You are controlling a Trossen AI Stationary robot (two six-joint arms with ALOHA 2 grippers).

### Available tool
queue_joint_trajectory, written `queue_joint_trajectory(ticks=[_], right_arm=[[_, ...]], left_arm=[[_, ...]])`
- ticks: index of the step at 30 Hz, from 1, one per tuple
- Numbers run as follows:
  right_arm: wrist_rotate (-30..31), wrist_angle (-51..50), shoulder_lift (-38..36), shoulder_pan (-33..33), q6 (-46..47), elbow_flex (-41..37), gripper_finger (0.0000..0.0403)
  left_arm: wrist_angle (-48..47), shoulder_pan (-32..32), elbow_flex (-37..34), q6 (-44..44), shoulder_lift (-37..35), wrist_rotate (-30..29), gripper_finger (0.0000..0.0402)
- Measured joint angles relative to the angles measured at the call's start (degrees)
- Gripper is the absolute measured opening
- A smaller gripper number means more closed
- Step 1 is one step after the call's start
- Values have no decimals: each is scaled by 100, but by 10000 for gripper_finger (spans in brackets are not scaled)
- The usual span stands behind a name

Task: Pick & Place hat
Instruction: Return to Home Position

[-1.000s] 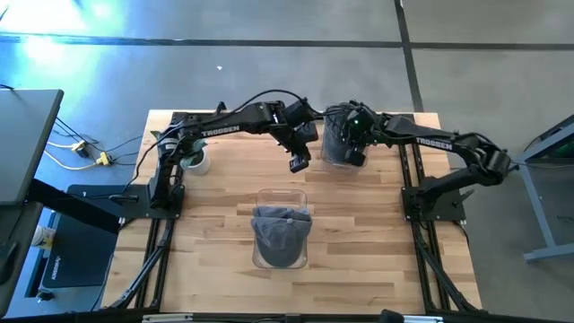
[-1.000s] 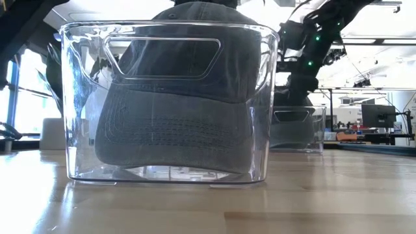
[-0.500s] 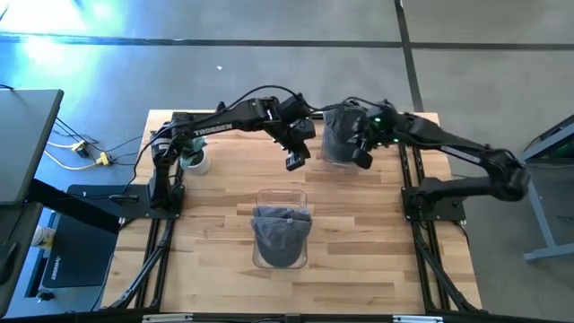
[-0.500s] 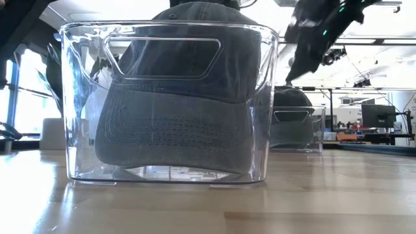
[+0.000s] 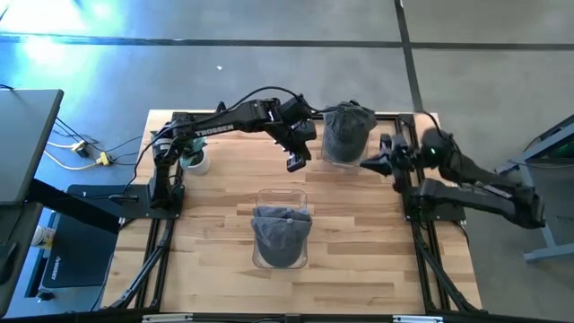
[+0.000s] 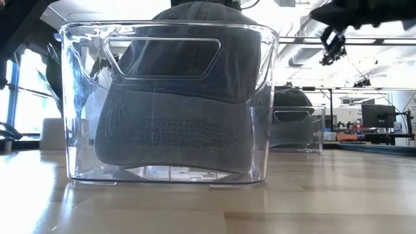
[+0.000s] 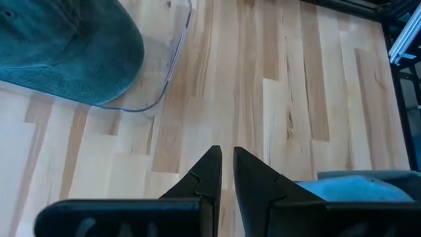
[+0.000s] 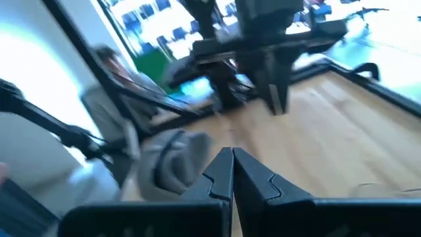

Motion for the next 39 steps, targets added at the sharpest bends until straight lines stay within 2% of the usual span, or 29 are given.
queue_joint_trajectory(ticks=[3,8,14,18,29,39], right_arm=[[265,509,-728,372,591,-667,1],[1101,487,-1743,1139,1091,-1228,0],[1747,405,-2520,2155,1053,-1683,0],[2097,413,-3002,2552,790,-2081,0],[2190,1726,-3014,2625,521,-3073,0],[3188,1041,-2967,2625,-108,-3083,0]], left_arm=[[-9,0,-2,-107,-110,-13,34],[59,0,-4,-342,-185,-81,34],[199,0,4,-768,-224,-191,34],[338,-33,2,-1065,-220,-207,34],[676,-331,2,-1549,-237,-530,34],[688,-417,4,-1649,-285,-419,34]])
